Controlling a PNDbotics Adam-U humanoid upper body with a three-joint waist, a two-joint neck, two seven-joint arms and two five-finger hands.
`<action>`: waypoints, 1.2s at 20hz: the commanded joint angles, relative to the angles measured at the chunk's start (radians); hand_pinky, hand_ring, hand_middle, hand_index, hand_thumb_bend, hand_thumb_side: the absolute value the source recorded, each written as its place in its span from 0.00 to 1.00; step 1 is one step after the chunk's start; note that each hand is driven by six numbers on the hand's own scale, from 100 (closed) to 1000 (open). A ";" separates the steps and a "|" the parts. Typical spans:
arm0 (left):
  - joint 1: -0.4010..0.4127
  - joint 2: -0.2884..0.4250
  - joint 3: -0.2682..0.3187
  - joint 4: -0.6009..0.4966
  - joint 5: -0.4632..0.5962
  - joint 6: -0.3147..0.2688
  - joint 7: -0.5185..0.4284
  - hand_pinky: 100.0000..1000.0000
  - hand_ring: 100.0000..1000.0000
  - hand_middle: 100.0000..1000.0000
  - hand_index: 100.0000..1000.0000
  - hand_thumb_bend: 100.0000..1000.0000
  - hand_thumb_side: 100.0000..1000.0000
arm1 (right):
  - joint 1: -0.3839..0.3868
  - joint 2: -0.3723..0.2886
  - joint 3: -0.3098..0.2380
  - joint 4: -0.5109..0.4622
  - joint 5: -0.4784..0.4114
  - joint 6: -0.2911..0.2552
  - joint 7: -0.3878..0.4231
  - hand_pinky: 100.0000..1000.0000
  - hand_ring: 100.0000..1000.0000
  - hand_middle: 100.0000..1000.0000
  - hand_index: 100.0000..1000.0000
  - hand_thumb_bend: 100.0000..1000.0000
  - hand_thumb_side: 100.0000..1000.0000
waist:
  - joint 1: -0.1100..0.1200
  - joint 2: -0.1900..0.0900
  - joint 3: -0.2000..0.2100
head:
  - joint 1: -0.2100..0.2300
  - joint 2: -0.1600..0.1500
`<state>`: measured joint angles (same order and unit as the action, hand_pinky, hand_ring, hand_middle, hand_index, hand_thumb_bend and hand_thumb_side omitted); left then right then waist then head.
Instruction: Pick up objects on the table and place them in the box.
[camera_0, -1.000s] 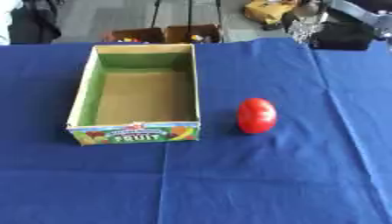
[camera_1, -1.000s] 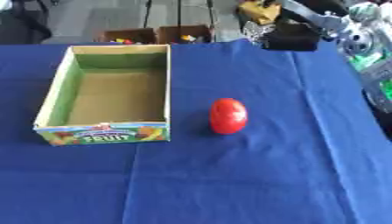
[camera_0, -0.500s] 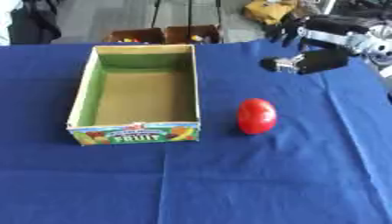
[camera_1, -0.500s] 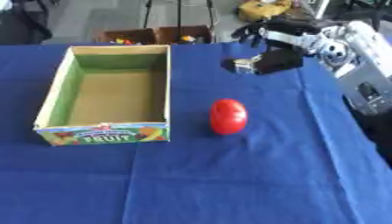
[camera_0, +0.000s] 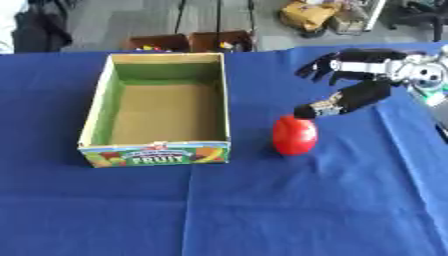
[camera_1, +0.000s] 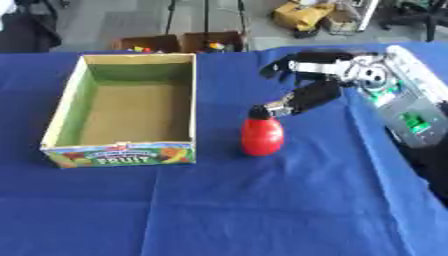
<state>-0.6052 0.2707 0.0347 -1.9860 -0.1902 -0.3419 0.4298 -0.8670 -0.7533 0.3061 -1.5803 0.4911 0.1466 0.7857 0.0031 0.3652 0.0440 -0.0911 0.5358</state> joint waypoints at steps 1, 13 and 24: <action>-0.011 0.005 0.000 -0.014 0.003 0.002 -0.003 0.72 0.84 0.73 0.77 0.00 1.00 | 0.001 -0.034 0.000 -0.041 -0.017 0.030 0.012 0.77 0.89 0.92 1.00 0.58 0.75 | -0.001 -0.017 0.001 | 0.003 -0.011; -0.013 0.003 -0.001 -0.014 0.005 0.009 -0.004 0.72 0.83 0.73 0.76 0.00 1.00 | 0.048 -0.015 0.009 -0.067 -0.018 0.075 0.003 0.72 0.83 0.87 1.00 0.53 0.54 | 0.001 -0.012 0.001 | 0.010 -0.013; -0.015 0.001 -0.001 -0.014 0.007 0.011 -0.004 0.71 0.83 0.71 0.76 0.00 1.00 | 0.038 0.013 0.022 0.020 -0.044 0.074 0.006 0.71 0.81 0.85 1.00 0.55 0.39 | 0.002 -0.003 0.005 | 0.013 -0.011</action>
<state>-0.6067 0.2624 0.0344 -1.9860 -0.1851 -0.3331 0.4243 -0.8099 -0.7270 0.3336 -1.5649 0.4553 0.2231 0.7891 0.0043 0.3804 0.0487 -0.0797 0.5341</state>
